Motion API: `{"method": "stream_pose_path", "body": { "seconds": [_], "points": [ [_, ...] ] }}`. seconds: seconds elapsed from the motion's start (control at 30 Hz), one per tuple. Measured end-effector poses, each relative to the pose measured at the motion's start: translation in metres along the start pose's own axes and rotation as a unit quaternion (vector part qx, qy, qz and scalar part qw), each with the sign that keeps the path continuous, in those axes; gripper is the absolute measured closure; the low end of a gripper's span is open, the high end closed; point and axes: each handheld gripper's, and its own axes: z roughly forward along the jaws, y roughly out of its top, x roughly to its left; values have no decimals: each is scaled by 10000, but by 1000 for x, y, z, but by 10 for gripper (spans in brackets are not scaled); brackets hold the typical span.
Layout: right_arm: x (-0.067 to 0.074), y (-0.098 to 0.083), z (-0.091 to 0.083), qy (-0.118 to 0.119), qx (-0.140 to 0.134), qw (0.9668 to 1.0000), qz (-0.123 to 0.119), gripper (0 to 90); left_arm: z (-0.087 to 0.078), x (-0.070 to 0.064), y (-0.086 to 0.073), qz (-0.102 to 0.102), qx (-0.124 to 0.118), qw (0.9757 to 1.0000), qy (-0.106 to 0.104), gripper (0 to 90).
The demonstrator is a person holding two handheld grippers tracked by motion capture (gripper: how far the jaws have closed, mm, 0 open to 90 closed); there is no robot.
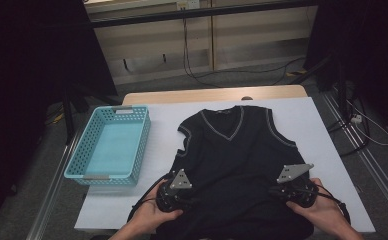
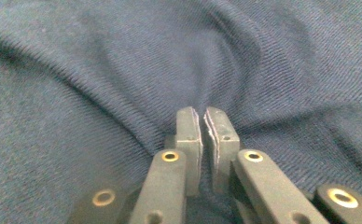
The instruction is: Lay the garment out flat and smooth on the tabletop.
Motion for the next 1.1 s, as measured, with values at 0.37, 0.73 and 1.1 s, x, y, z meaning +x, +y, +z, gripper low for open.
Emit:
{"method": "stream_pose_path", "body": {
  "seconds": [0.37, 0.73, 1.1],
  "points": [
    [27, -14, -14, 448, 12, 9989, -160, 860, -4, -2, -3, 59, 32, 9998, -182, 571],
    [41, -14, -19, 712, 52, 9967, -381, 857, -24, -17, -19, -80, 186, 9992, -336, 846],
    [48, -17, -29, 672, -264, 9970, -267, 606, -41, -19, -27, -366, -145, 9980, -488, 639]
  ]
}}
